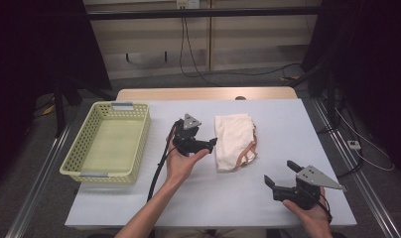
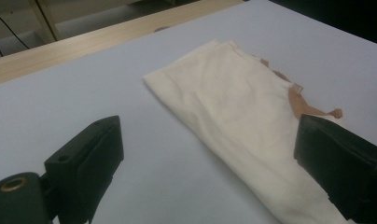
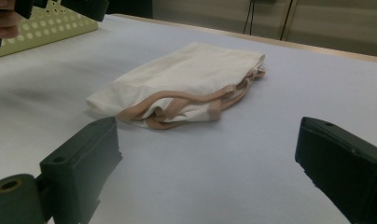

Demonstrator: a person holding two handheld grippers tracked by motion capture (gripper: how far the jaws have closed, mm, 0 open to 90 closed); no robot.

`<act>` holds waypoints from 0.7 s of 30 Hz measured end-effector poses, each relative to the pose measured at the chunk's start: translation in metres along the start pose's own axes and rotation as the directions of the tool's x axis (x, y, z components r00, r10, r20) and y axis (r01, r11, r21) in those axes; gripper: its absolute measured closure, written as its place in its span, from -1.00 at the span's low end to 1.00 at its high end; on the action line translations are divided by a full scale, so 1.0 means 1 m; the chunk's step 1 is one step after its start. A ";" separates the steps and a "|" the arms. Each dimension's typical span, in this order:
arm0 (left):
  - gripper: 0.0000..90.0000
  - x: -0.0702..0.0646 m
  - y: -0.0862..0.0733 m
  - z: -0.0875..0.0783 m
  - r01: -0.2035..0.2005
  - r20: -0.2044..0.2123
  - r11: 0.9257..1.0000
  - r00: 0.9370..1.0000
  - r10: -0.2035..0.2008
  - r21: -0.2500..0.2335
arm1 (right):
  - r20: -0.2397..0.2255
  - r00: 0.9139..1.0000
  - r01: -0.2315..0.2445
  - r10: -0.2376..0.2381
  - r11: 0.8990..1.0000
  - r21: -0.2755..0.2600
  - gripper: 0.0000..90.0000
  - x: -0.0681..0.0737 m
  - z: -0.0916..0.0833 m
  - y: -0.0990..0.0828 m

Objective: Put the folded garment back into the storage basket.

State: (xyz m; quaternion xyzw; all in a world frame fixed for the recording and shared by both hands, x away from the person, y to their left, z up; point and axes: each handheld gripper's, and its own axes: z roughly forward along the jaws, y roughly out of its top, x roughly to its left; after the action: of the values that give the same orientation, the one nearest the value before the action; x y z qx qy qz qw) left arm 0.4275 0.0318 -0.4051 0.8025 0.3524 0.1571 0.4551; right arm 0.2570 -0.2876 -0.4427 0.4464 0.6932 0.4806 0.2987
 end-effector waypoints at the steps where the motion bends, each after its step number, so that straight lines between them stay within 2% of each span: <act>1: -0.81 0.000 0.001 0.002 0.004 0.005 1.000 1.000 -0.004 -0.004 | 0.000 1.000 -0.001 0.001 1.000 0.000 -0.86 0.000 0.000 0.000; 8: -0.81 0.002 0.007 0.014 0.028 0.011 1.000 1.000 -0.028 0.006 | -0.003 1.000 0.000 0.000 1.000 0.000 -0.86 0.000 0.000 0.000; 11: -0.82 0.002 0.008 0.020 0.021 0.005 1.000 1.000 -0.021 0.014 | -0.002 1.000 -0.002 0.002 1.000 0.001 -0.86 0.000 0.000 0.000; 18: -0.83 0.004 0.004 0.039 0.046 0.022 0.997 0.999 -0.047 0.060 | -0.005 1.000 -0.002 0.002 1.000 0.004 -0.86 0.000 0.000 0.000; 21: -0.75 0.005 0.005 0.044 0.041 0.019 0.996 0.999 -0.042 0.075 | -0.005 1.000 -0.001 0.001 1.000 0.005 -0.86 0.000 0.000 0.000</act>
State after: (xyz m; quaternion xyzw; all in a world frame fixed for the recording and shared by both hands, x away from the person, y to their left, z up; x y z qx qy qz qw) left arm 0.4580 0.0062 -0.4247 0.8130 0.3701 0.1262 0.4314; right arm 0.2571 -0.2873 -0.4431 0.4461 0.6949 0.4802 0.2958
